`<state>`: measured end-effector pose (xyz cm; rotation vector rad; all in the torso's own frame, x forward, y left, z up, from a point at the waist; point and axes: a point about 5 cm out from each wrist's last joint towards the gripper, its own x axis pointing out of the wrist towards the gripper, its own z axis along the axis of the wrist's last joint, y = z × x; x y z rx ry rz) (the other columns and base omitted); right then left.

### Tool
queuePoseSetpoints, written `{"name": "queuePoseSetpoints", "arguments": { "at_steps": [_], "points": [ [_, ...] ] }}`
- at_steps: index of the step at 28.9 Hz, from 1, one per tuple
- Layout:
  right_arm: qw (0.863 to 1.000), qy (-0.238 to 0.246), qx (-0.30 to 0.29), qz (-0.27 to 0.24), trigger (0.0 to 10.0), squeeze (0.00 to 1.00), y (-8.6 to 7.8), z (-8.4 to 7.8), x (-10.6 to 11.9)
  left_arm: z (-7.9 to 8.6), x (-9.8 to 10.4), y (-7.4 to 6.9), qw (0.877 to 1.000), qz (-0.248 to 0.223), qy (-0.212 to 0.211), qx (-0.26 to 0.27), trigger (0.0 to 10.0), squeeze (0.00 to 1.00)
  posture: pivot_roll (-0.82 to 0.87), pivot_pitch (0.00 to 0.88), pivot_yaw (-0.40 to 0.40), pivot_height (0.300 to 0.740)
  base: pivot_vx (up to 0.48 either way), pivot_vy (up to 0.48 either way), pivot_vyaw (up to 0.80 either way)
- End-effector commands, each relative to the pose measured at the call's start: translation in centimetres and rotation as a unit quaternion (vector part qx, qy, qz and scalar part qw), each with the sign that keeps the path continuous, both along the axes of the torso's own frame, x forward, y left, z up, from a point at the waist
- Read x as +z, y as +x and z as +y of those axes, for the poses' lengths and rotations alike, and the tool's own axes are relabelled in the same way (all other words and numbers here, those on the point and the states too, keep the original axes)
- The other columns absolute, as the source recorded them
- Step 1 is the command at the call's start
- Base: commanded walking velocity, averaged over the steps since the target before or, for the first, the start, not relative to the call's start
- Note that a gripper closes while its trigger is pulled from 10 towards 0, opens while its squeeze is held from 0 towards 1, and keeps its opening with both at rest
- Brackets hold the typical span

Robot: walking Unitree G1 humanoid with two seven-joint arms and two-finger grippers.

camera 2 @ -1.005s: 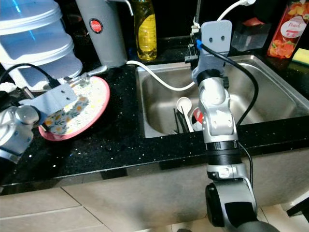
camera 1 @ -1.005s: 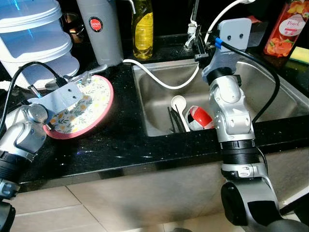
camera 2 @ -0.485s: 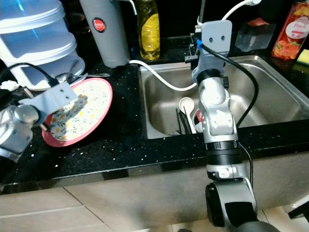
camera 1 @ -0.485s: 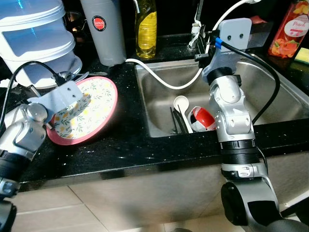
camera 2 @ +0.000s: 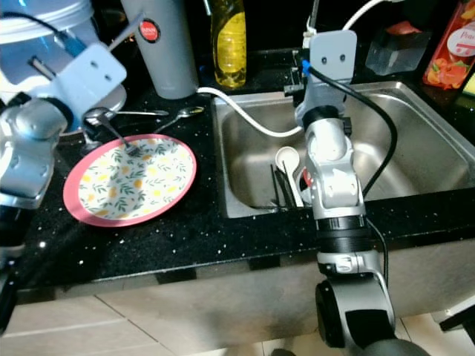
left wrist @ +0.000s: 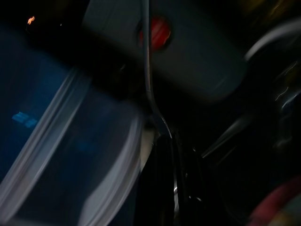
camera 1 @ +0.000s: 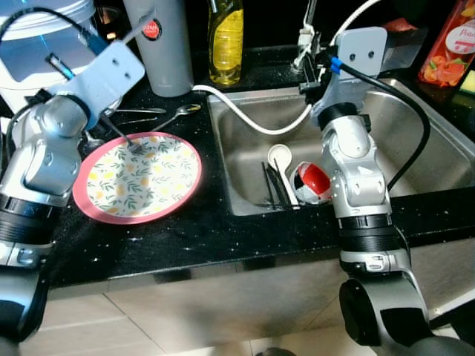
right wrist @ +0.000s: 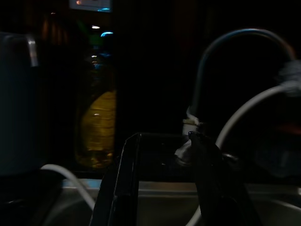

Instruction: Kitchen organization

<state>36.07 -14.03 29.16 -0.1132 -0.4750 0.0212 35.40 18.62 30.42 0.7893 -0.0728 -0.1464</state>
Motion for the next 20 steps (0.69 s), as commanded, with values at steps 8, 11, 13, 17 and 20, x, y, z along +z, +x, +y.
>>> {"name": "queuePoseSetpoints", "arguments": {
  "at_steps": [8, 11, 13, 17, 20],
  "points": [
    [1.0, -0.01, -0.008, -0.009, 10.0, 0.0, 0.2, -0.3, 0.8, -6.7, -1.1, 1.4, 0.979, 0.055, -0.132, -0.147, 10.0, 0.0, 0.02, 0.005, 0.032, 0.74, 0.0, 0.0, 0.0],
    [0.999, -0.022, -0.041, -0.003, 10.0, 0.0, 0.4, -1.4, 0.9, -8.8, -1.4, 2.1, 0.963, 0.084, -0.18, -0.184, 10.0, 0.0, -0.02, 0.007, 0.05, 0.74, 0.0, 0.0, 0.0],
    [0.998, -0.025, -0.061, 0.001, 10.0, 0.0, 0.4, -2.1, 0.8, -9.7, -1.6, 2.5, 0.954, 0.1, -0.205, -0.197, 10.0, 0.0, -0.03, 0.008, 0.053, 0.74, 0.0, 0.0, 0.0],
    [0.993, -0.032, -0.113, 0.011, 10.0, 0.0, 0.2, -4.2, 0.7, -12.3, -2.4, 3.4, 0.918, 0.158, -0.288, -0.222, 10.0, 0.0, -0.07, 0.018, 0.07, 0.74, 0.0, 0.0, 0.0],
    [0.986, -0.038, -0.161, 0.02, 10.0, 0.0, -0.3, -6.4, 0.5, -15.4, -4.1, 3.3, 0.872, 0.229, -0.352, -0.249, 10.0, 0.0, -0.1, 0.032, 0.08, 0.74, 0.0, 0.0, 0.0]
  ]
}}
